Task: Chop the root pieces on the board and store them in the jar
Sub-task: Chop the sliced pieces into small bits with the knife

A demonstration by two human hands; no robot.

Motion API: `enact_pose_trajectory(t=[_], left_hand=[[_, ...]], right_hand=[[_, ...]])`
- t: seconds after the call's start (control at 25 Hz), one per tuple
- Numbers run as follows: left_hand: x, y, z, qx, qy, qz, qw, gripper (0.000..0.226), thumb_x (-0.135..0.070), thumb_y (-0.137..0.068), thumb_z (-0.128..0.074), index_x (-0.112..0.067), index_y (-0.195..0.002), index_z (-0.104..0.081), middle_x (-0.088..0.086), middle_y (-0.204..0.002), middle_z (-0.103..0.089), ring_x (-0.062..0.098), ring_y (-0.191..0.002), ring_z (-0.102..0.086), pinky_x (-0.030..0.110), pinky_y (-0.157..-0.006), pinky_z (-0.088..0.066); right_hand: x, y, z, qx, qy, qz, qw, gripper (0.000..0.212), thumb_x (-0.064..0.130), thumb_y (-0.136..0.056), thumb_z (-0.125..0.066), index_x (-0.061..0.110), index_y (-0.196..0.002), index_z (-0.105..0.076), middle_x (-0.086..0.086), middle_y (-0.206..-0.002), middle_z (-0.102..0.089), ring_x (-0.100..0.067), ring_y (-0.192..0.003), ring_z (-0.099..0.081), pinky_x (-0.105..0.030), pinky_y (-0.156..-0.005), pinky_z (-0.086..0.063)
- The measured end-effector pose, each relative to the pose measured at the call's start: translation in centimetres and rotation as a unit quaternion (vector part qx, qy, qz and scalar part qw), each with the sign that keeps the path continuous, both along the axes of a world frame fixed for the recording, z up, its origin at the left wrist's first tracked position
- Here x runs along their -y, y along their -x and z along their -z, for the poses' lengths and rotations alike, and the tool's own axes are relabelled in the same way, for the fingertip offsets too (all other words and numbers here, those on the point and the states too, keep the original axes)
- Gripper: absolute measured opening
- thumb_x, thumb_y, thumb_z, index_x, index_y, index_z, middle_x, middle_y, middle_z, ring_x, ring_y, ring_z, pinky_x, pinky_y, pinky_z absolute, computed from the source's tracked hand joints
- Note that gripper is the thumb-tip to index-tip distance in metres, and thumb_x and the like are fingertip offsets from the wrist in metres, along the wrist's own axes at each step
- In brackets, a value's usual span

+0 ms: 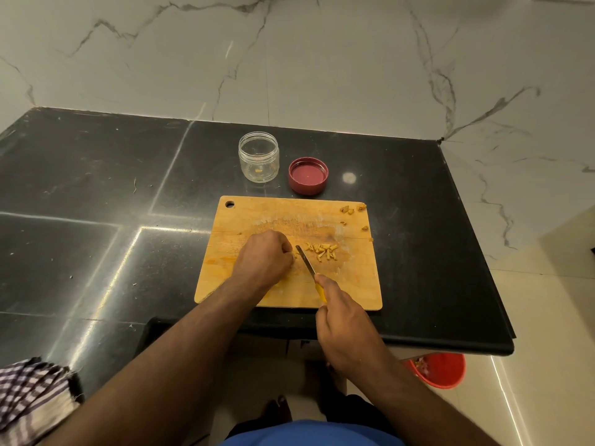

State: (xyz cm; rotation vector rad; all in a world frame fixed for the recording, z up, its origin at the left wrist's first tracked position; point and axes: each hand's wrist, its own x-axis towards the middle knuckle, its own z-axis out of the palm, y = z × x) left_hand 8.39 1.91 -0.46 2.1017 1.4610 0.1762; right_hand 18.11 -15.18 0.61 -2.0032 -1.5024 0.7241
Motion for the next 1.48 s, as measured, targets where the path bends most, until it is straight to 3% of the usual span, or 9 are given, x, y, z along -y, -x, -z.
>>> enact_pose_trajectory(t=[0.28, 0.48, 0.64, 0.72, 0.88, 1.0, 1.2, 1.48], left_hand=[[0.2, 0.0, 0.1, 0.013, -0.016, -0.005, 1.0, 0.012, -0.021, -0.091, -0.067, -0.02, -0.097, -0.077, -0.005, -0.095, -0.071, 0.013, -0.086, -0.063, 0.037, -0.078, -0.059], [0.0, 0.2, 0.4, 0.013, -0.009, -0.003, 1.0, 0.009, -0.024, -0.089, -0.069, -0.022, -0.093, -0.076, -0.006, -0.09, -0.07, 0.013, -0.084, -0.063, 0.039, -0.078, -0.059], [-0.1, 0.4, 0.5, 0.012, -0.003, -0.001, 1.0, 0.01, -0.025, -0.089, -0.072, -0.023, -0.098, -0.076, -0.007, -0.096, -0.07, 0.013, -0.091, -0.063, 0.04, -0.084, -0.059], [-0.1, 0.5, 0.4, 0.01, -0.001, -0.002, 1.0, 0.012, -0.027, -0.09, -0.073, -0.024, -0.101, -0.075, -0.006, -0.099, -0.07, 0.014, -0.094, -0.063, 0.04, -0.086, -0.058], [0.2, 0.7, 0.2, 0.008, -0.006, -0.004, 1.0, 0.017, -0.028, -0.09, -0.072, -0.023, -0.106, -0.075, -0.006, -0.102, -0.071, 0.014, -0.096, -0.063, 0.04, -0.086, -0.058], [0.4, 0.8, 0.4, 0.009, -0.02, -0.004, 1.0, 0.014, -0.026, -0.09, -0.071, -0.023, -0.103, -0.076, -0.006, -0.1, -0.072, 0.014, -0.092, -0.064, 0.039, -0.083, -0.058], [0.3, 0.6, 0.4, 0.003, -0.021, -0.009, 1.0, 0.011, -0.026, -0.089, -0.07, -0.024, -0.096, -0.078, -0.009, -0.093, -0.072, 0.013, -0.087, -0.064, 0.041, -0.081, -0.057], [0.2, 0.6, 0.5, -0.002, -0.014, -0.014, 1.0, 0.01, -0.031, -0.089, -0.069, -0.026, -0.092, -0.077, -0.011, -0.09, -0.071, 0.013, -0.087, -0.064, 0.043, -0.083, -0.057]], right_hand=[[-1.2, 0.3, 0.4, 0.018, 0.012, -0.019, 1.0, 0.05, 0.022, -0.102, -0.038, 0.025, -0.151, -0.025, 0.001, -0.133, -0.052, -0.008, -0.11, -0.051, -0.02, -0.09, -0.043], [0.3, 0.5, 0.4, 0.005, 0.018, -0.014, 1.0, 0.049, 0.023, -0.103, -0.038, 0.028, -0.15, -0.027, 0.007, -0.121, -0.054, -0.005, -0.095, -0.052, -0.017, -0.077, -0.041], [2.1, 0.1, -0.1, 0.012, 0.008, -0.014, 1.0, 0.044, 0.02, -0.104, -0.036, 0.023, -0.148, -0.034, 0.011, -0.127, -0.049, -0.004, -0.1, -0.054, -0.015, -0.076, -0.046], [2.1, -0.1, -0.3, -0.008, -0.007, 0.013, 1.0, 0.047, 0.021, -0.104, -0.037, 0.029, -0.149, -0.03, 0.013, -0.124, -0.049, -0.004, -0.098, -0.054, -0.015, -0.078, -0.046], [1.3, -0.1, -0.3, -0.018, -0.006, 0.01, 1.0, 0.049, 0.022, -0.103, -0.038, 0.031, -0.15, -0.027, 0.008, -0.13, -0.052, -0.005, -0.103, -0.053, -0.023, -0.085, -0.047], [0.4, 0.2, -0.1, 0.0, -0.008, -0.004, 1.0, 0.049, 0.021, -0.102, -0.038, 0.028, -0.15, -0.028, 0.005, -0.125, -0.054, -0.006, -0.099, -0.053, -0.02, -0.081, -0.045], [-1.0, 0.5, 0.3, 0.032, 0.002, -0.029, 0.999, 0.051, 0.018, -0.102, -0.038, 0.022, -0.151, -0.027, -0.001, -0.131, -0.053, -0.009, -0.109, -0.051, -0.014, -0.086, -0.036], [0.7, 0.9, 0.3, 0.039, 0.025, -0.026, 0.999, 0.051, 0.023, -0.102, -0.036, 0.028, -0.152, -0.022, 0.003, -0.12, -0.053, -0.011, -0.095, -0.054, -0.03, -0.082, -0.049]])
